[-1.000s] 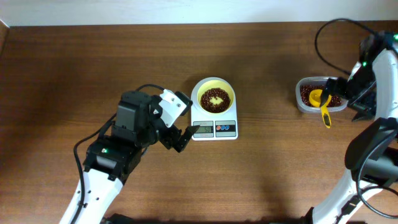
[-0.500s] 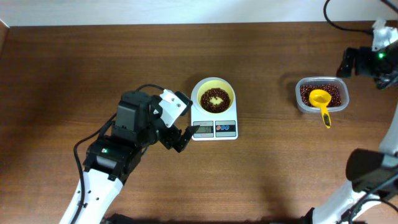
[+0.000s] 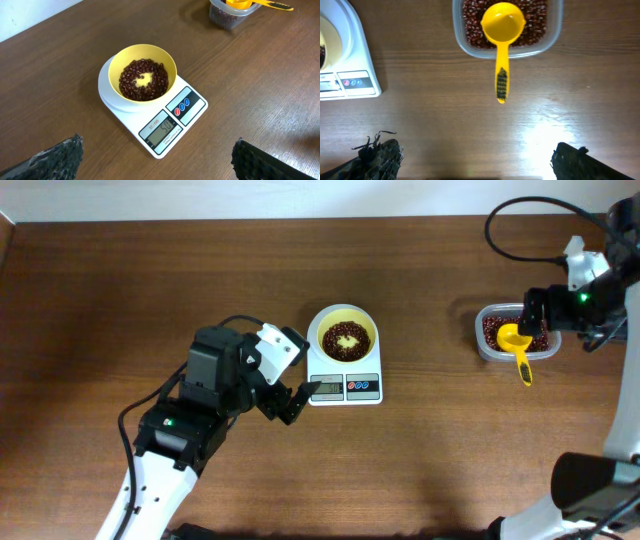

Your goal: Scoop item into bowl and weigh 50g on scale

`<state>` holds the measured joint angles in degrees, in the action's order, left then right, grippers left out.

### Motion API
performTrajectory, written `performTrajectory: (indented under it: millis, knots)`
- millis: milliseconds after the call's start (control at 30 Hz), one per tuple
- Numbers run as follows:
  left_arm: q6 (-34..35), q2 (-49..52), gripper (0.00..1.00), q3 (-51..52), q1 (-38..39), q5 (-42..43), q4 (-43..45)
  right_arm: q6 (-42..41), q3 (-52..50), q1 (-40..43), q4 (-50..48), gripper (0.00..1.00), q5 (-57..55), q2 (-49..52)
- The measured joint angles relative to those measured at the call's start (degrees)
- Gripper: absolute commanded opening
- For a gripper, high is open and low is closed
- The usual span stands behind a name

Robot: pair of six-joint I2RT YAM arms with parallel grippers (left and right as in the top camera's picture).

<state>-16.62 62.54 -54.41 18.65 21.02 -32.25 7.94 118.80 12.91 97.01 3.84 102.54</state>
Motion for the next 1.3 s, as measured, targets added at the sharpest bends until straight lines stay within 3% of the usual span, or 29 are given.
performTrajectory:
  millis: [300,1300]
  knots:
    - [0.0,0.0,0.99,0.0,0.0,0.0,-0.02,0.48,0.0,0.0,-0.15,0.99,-7.74,-1.33]
    - [0.0,0.0,0.99,0.0,0.0,0.0,-0.02,0.87,0.0,0.0,-0.15,0.99,-8.15,-1.33]
